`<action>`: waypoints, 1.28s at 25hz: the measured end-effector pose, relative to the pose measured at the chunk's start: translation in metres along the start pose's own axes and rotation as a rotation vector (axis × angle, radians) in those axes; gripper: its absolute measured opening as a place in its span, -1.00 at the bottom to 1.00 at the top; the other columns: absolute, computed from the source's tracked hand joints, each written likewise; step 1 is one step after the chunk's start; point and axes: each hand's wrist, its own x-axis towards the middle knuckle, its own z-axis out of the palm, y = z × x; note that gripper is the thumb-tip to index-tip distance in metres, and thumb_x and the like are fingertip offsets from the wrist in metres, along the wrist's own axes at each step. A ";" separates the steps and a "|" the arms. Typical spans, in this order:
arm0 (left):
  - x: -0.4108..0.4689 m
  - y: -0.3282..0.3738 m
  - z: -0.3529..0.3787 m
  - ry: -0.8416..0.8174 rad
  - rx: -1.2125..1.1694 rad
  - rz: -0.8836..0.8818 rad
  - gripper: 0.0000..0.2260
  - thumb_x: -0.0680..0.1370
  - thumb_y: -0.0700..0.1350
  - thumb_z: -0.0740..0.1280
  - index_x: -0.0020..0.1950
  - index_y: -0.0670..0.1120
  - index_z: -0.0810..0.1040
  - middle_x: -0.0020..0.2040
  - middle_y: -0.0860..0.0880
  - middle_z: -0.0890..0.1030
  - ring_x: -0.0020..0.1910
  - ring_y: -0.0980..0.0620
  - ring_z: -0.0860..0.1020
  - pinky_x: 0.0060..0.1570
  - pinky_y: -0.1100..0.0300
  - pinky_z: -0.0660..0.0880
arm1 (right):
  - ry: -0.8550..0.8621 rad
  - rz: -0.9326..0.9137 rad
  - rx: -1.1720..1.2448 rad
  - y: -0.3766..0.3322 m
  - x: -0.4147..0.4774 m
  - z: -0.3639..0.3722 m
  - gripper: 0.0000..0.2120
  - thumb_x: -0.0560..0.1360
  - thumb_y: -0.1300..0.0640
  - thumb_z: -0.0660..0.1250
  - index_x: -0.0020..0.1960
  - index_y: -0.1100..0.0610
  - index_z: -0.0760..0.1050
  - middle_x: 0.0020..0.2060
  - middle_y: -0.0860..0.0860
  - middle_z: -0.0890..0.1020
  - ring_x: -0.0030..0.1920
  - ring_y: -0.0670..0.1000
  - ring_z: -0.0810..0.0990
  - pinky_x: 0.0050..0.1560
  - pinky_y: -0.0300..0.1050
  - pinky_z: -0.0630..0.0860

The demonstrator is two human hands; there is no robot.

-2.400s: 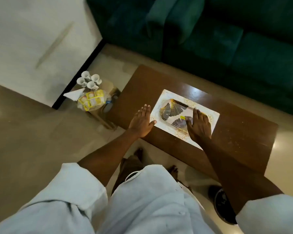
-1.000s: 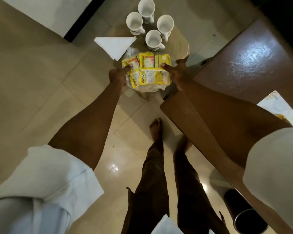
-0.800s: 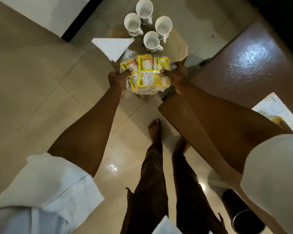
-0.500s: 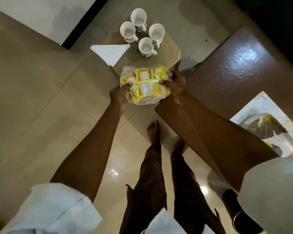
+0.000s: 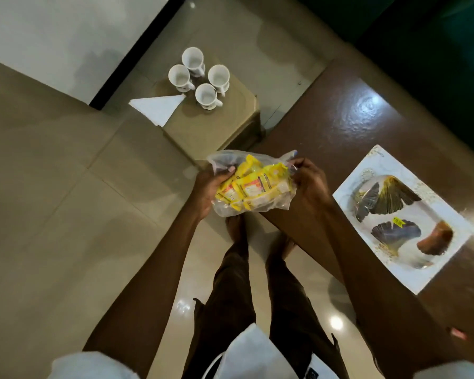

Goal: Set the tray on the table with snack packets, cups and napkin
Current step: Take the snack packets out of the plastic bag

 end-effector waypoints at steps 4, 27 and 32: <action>-0.016 -0.017 0.034 -0.057 0.098 0.144 -0.68 0.57 -0.33 0.44 0.31 -0.40 0.58 0.23 -0.41 0.64 0.16 -0.20 0.67 0.22 -0.06 0.62 | 0.130 0.066 0.004 -0.012 -0.009 -0.043 -0.56 0.44 -0.02 0.55 0.05 0.35 0.63 0.04 0.32 0.71 0.10 0.33 0.71 0.21 0.29 0.59; -0.073 -0.018 0.179 -0.189 0.764 0.443 -0.71 0.56 -0.09 0.52 0.22 -0.21 0.72 0.03 -0.10 0.77 -0.01 -0.03 0.75 0.08 -0.08 0.69 | 0.072 -0.125 -0.126 -0.054 -0.055 -0.126 -0.76 0.52 0.47 0.26 -0.20 0.21 0.57 -0.32 0.11 0.58 -0.26 0.04 0.54 -0.17 -0.10 0.46; -0.094 -0.018 0.191 -0.106 0.929 0.619 -0.62 0.52 0.10 0.53 0.23 -0.10 0.73 -0.08 0.01 0.76 -0.19 0.08 0.72 -0.21 0.12 0.68 | 0.174 -0.121 -0.149 -0.065 -0.054 -0.117 -0.80 0.45 0.35 0.30 -0.28 0.15 0.59 -0.49 -0.07 0.57 -0.45 -0.13 0.51 -0.37 -0.28 0.44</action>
